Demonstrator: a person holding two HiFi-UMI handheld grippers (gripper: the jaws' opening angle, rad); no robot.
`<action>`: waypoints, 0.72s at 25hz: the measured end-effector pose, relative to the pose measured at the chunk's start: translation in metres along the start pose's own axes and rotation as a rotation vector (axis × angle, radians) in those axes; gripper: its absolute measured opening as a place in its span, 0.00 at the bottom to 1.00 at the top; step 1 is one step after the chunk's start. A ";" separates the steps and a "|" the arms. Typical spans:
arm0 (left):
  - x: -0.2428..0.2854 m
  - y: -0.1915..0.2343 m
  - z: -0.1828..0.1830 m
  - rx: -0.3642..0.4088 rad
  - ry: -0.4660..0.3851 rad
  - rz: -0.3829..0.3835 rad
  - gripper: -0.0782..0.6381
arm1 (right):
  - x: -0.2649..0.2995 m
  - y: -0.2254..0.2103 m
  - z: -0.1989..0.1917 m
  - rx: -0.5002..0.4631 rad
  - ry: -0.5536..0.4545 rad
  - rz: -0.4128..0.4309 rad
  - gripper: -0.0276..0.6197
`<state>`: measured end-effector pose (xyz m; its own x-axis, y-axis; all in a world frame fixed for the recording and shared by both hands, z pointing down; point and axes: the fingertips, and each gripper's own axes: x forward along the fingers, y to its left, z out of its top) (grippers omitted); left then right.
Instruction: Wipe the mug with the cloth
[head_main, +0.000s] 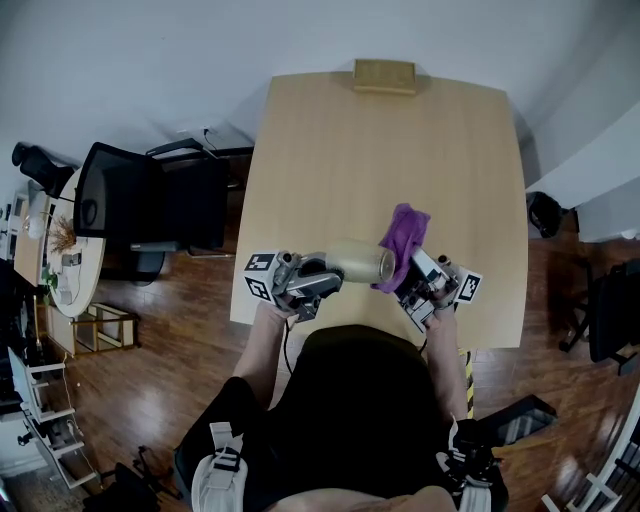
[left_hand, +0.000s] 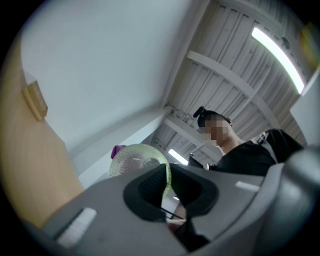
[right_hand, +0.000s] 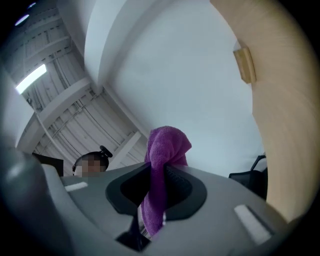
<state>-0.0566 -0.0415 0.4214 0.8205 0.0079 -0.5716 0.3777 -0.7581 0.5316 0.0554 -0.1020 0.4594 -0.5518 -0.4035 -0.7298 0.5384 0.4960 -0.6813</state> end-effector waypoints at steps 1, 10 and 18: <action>0.004 -0.001 -0.004 -0.020 0.007 -0.019 0.17 | 0.003 -0.005 -0.009 0.023 0.025 -0.004 0.14; 0.024 -0.008 -0.026 -0.082 0.054 -0.082 0.17 | -0.010 -0.067 -0.053 0.077 0.179 -0.258 0.14; -0.006 -0.004 -0.005 -0.011 0.044 0.023 0.17 | -0.014 0.017 0.020 -0.052 -0.034 0.039 0.14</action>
<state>-0.0611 -0.0353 0.4254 0.8471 0.0198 -0.5311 0.3630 -0.7513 0.5511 0.0848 -0.1031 0.4573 -0.5088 -0.4083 -0.7579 0.5251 0.5504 -0.6491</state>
